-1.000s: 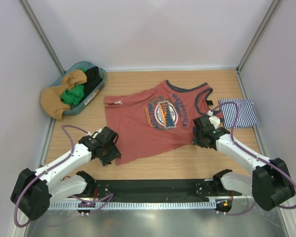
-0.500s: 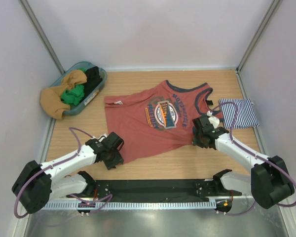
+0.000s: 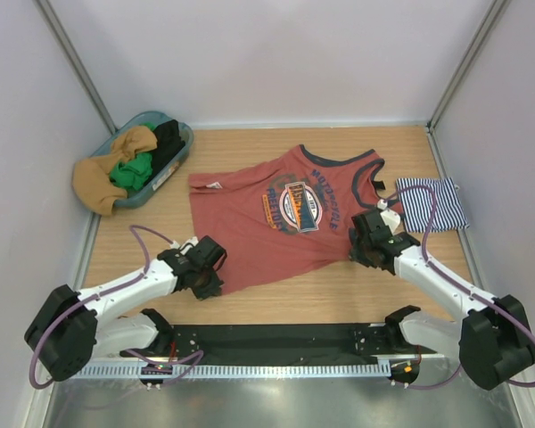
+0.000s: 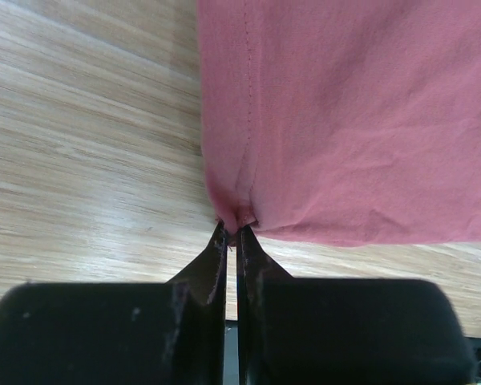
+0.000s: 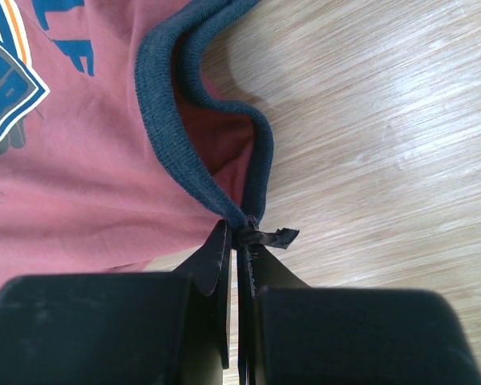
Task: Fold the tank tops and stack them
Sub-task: Fold the tank top
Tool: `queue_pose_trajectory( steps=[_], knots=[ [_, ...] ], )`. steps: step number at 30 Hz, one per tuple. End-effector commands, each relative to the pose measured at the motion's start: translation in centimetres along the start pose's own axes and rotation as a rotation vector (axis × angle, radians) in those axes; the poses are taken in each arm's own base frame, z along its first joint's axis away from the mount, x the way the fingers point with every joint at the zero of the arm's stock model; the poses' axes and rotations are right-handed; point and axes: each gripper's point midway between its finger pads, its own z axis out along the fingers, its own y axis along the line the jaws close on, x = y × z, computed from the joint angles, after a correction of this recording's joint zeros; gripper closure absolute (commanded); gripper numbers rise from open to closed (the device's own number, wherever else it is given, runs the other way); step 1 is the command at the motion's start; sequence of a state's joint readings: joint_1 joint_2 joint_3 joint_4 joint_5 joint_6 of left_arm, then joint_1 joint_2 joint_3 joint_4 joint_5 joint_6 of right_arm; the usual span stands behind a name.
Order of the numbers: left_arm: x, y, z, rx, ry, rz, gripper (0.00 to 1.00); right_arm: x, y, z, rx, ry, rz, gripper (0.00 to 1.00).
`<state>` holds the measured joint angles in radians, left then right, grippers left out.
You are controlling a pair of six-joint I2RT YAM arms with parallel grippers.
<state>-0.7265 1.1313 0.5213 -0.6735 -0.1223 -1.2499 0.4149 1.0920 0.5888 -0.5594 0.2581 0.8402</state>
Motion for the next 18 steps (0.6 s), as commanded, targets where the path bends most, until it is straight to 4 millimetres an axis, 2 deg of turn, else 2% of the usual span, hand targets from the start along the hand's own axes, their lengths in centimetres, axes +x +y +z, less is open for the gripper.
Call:
queue_pose_trajectory(
  steps=[1,7,9,13,18],
  knots=[
    [-1.2,-0.5,-0.6,0.029,-0.066,0.028,1.0,0.1,-0.7,-0.2,0.013,-0.007,-0.011,0.98],
    [-2.0,-0.9,-2.2,0.052,-0.096,0.049,1.0,-0.5,-0.8,-1.2,0.022,-0.014,-0.029,0.98],
    [-2.6,-0.9,-3.3,0.052,-0.121,0.056,1.0,-2.1,-0.8,-2.6,0.029,-0.064,-0.039,0.98],
    [-2.6,-0.3,-4.0,0.05,-0.126,0.054,1.0,-3.1,-1.1,-3.8,0.032,-0.102,-0.05,0.98],
    [-3.6,0.0,-6.0,0.074,-0.184,0.037,1.0,-2.4,0.3,-4.1,-0.062,-0.073,-0.096,0.98]
  ],
)
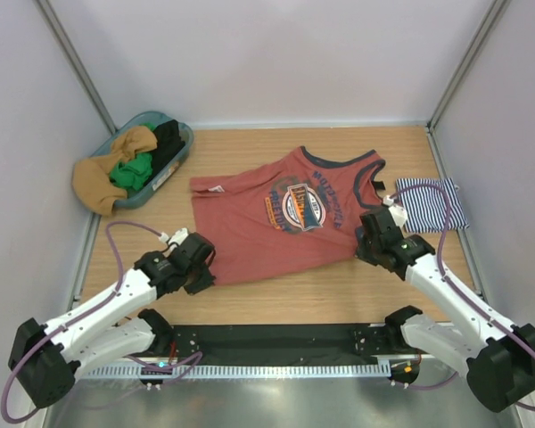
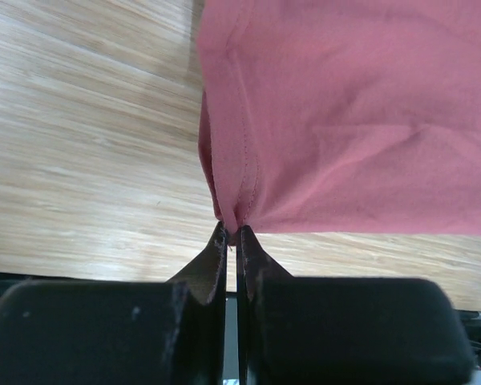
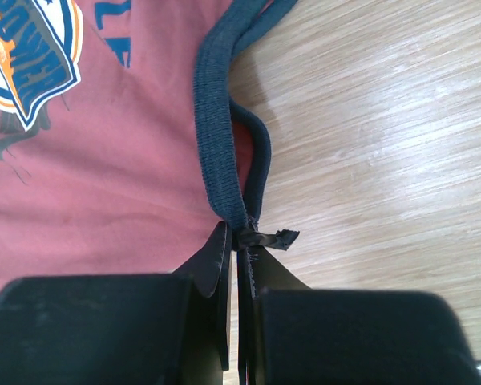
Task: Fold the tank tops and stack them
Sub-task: Fold the tank top
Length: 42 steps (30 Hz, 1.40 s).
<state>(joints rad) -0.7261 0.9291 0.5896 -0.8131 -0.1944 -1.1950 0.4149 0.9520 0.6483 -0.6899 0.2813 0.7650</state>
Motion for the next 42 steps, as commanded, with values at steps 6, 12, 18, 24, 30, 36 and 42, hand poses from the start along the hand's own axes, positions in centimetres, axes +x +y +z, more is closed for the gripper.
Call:
queue_pose_trajectory(
  steps=[6,12,18,24,30,36,42],
  knots=[
    [-2.7,0.7,-2.6,-0.02,-0.093,-0.013,1.0,1.8,3.0,0.3,-0.156,0.126,-0.103,0.94],
    [-3.5,1.2,-2.3,-0.02,-0.067,-0.044,1.0,3.0,3.9,1.7,-0.191,0.186,-0.129,0.93],
    [-4.6,1.8,-2.3,-0.039,-0.079,-0.067,1.0,3.4,5.1,2.2,-0.221,0.235,-0.159,0.91],
    [-6.2,2.3,-1.8,-0.047,-0.083,-0.108,1.0,2.4,6.1,2.8,-0.218,0.236,-0.179,0.91],
    [-7.5,0.5,-1.5,-0.008,-0.076,-0.127,1.0,-0.2,7.6,2.7,-0.204,0.199,-0.209,0.93],
    [-9.6,-1.0,-1.2,-0.02,-0.101,-0.122,1.0,-3.7,9.3,2.6,-0.186,0.128,-0.214,0.93],
    [-12.3,-1.6,-0.2,-0.049,-0.123,-0.149,1.0,-6.9,10.6,3.8,-0.145,0.072,-0.181,0.93]
  ],
)
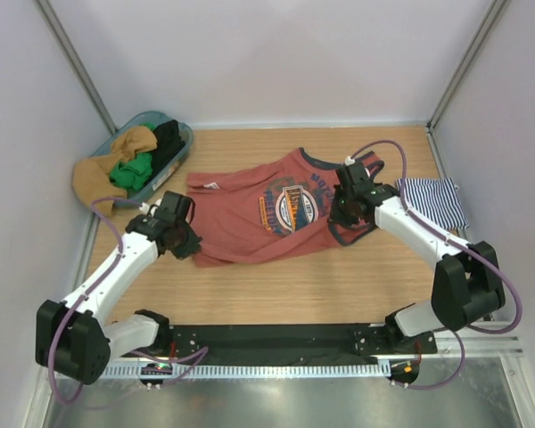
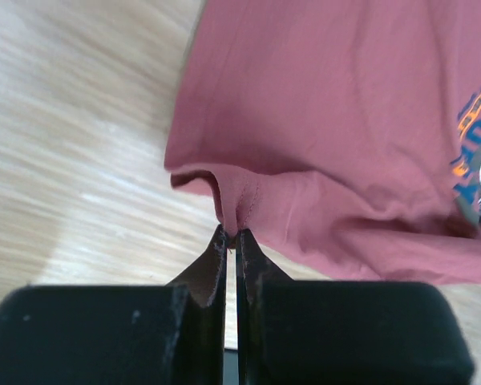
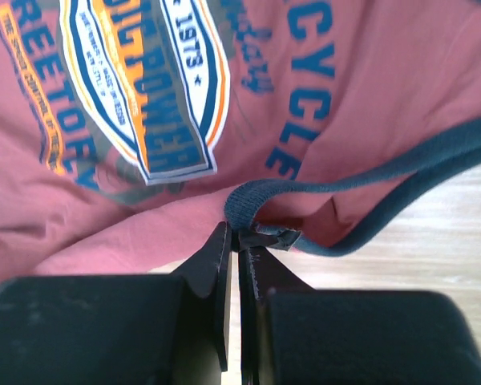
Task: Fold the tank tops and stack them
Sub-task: Fold the tank top
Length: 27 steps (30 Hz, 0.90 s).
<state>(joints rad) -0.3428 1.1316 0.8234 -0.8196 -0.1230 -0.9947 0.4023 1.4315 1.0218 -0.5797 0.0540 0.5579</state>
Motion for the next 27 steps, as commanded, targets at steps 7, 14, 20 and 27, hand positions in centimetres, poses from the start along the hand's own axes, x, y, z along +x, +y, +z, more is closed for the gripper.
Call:
queue_pose_trajectory(
  steps=[7,14,20,27],
  knots=[
    [-4.9,-1.9,2.5,-0.008,-0.048,-0.051,1.0,-5.4,0.5,1.8,0.054,-0.076,0.042,0.93],
    [-6.6,-2.3,4.1,-0.03,-0.053,-0.069,1.0,-7.2,0.8,3.5,0.067,-0.075,0.062,0.93],
    [-8.4,-2.7,4.9,-0.043,-0.07,-0.081,1.0,-9.0,1.0,4.8,0.089,-0.094,0.078,0.93],
    [-9.6,-3.5,6.7,-0.059,-0.053,-0.06,0.99,-10.6,1.7,6.6,0.091,-0.095,0.09,0.92]
  ],
)
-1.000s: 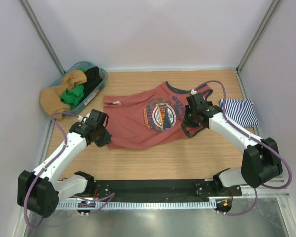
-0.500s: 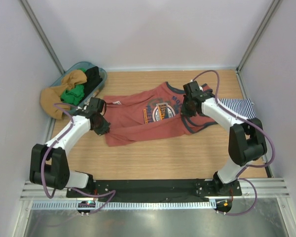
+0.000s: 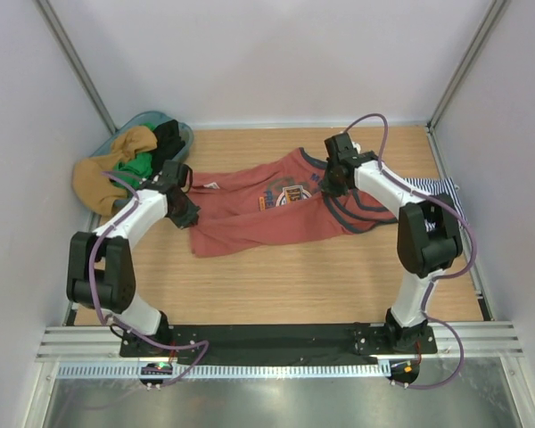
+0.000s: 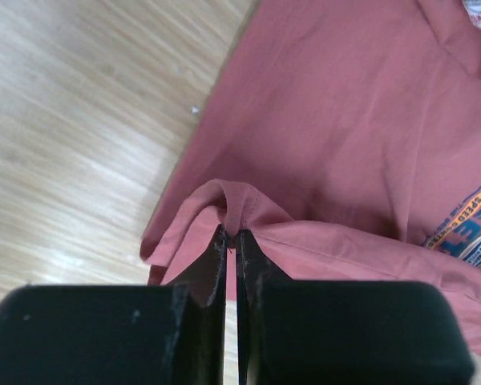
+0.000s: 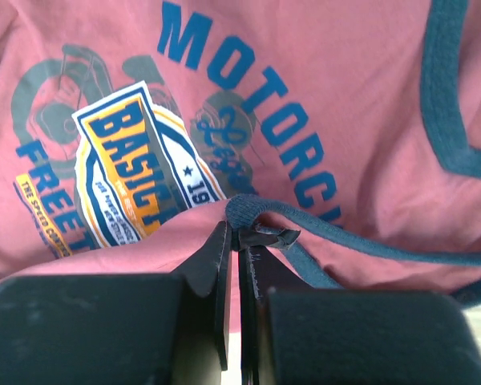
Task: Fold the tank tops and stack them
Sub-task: Fold the tank top
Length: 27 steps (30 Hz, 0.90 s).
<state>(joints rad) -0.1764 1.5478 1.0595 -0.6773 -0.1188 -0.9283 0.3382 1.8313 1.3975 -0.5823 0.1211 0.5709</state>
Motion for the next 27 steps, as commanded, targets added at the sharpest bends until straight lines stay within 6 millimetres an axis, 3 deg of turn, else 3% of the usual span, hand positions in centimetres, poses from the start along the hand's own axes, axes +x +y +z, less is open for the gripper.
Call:
queue_pose_trajectory(
  steps=[1,3,11,14,16,18,21,24,25,27],
  knots=[
    [-1.9,-1.0,0.4,0.018,-0.041,0.019,0.98,-2.5,1.0,0.1,-0.016,-0.063,0.03,0.92],
    [-2.4,-1.2,0.8,0.033,-0.057,0.019,0.93,-2.9,1.4,0.4,-0.027,-0.072,0.036,0.91],
    [-2.6,-1.4,2.7,0.036,-0.042,0.02,0.92,-3.6,1.7,2.3,-0.012,-0.063,0.041,0.9],
    [-2.9,-1.7,2.8,0.046,-0.046,0.045,0.86,-3.7,1.6,2.4,-0.005,-0.069,0.04,0.84],
    [-3.1,-1.9,2.4,0.066,-0.055,0.068,0.78,-3.8,1.3,2.1,0.0,-0.076,0.037,0.74],
    [-3.3,-1.9,1.8,0.074,-0.07,0.073,0.51,-4.3,1.4,1.0,-0.014,-0.099,0.032,0.66],
    [-3.4,-1.6,0.4,0.094,-0.098,0.073,0.34,-4.3,1.2,-0.7,-0.035,-0.133,0.031,0.47],
    [-3.3,-1.6,-1.4,0.133,-0.115,0.067,0.3,-3.2,0.5,-1.6,-0.043,-0.133,0.036,0.4],
    [-2.9,-1.4,-1.6,0.137,-0.11,0.063,0.3,-3.5,0.5,-2.8,-0.064,-0.157,0.041,0.4],
    [-2.3,-1.7,-2.9,0.19,-0.1,0.049,0.3,-1.4,-0.5,-2.7,-0.057,-0.126,0.04,0.4]
  ],
)
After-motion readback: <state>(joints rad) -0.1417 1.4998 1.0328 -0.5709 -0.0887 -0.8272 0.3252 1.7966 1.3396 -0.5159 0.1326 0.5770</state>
